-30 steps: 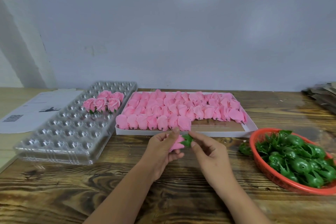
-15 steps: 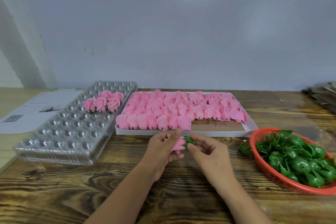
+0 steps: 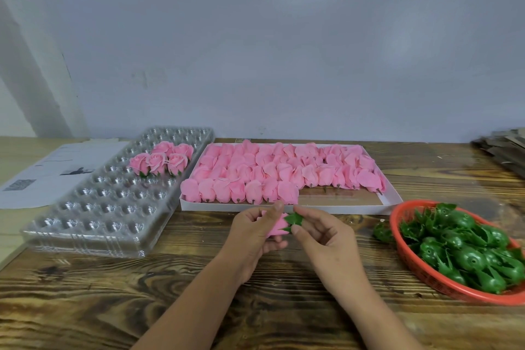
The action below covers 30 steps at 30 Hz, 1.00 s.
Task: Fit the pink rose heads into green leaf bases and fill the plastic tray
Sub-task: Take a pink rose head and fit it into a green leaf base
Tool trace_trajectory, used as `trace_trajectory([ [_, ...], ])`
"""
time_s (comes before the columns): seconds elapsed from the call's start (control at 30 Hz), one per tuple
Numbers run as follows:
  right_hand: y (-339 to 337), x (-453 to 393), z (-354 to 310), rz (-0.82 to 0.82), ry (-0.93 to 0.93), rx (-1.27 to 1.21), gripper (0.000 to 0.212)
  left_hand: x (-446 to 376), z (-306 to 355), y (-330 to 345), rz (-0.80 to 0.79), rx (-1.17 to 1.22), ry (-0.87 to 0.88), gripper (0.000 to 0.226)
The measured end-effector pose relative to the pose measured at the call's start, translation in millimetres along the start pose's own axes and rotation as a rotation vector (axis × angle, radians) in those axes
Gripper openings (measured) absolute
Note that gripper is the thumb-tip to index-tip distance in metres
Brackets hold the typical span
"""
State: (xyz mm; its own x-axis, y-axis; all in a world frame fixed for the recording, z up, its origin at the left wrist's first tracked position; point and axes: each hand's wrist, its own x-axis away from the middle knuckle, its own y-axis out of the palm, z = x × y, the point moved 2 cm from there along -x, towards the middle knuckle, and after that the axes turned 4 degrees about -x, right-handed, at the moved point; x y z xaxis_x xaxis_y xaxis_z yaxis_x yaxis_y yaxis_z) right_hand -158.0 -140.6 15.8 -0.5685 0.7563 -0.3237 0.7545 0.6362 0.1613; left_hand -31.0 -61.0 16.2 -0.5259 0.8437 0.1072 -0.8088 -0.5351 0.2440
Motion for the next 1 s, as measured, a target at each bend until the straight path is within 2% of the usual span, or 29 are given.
trace_trajectory([
  [0.37, -0.1, 0.6, -1.6, -0.073, 0.071, 0.044, 0.037, 0.7, 1.9, 0.3, 0.029, 0.011, 0.007, 0.040],
  [0.63, -0.1, 3.2, -0.3, -0.052, 0.009, 0.181, 0.042, -1.1, -0.2, 1.3, 0.007, 0.019, -0.029, 0.054],
  [0.8, 1.0, 3.1, 0.4, -0.013, 0.028, 0.040, 0.039, -1.1, -0.5, 0.9, 0.000, 0.072, -0.073, 0.050],
  [1.0, 1.6, 3.1, 1.4, -0.014, 0.031, 0.025, 0.039, -2.0, -0.5, -0.4, -0.014, 0.095, -0.098, 0.041],
])
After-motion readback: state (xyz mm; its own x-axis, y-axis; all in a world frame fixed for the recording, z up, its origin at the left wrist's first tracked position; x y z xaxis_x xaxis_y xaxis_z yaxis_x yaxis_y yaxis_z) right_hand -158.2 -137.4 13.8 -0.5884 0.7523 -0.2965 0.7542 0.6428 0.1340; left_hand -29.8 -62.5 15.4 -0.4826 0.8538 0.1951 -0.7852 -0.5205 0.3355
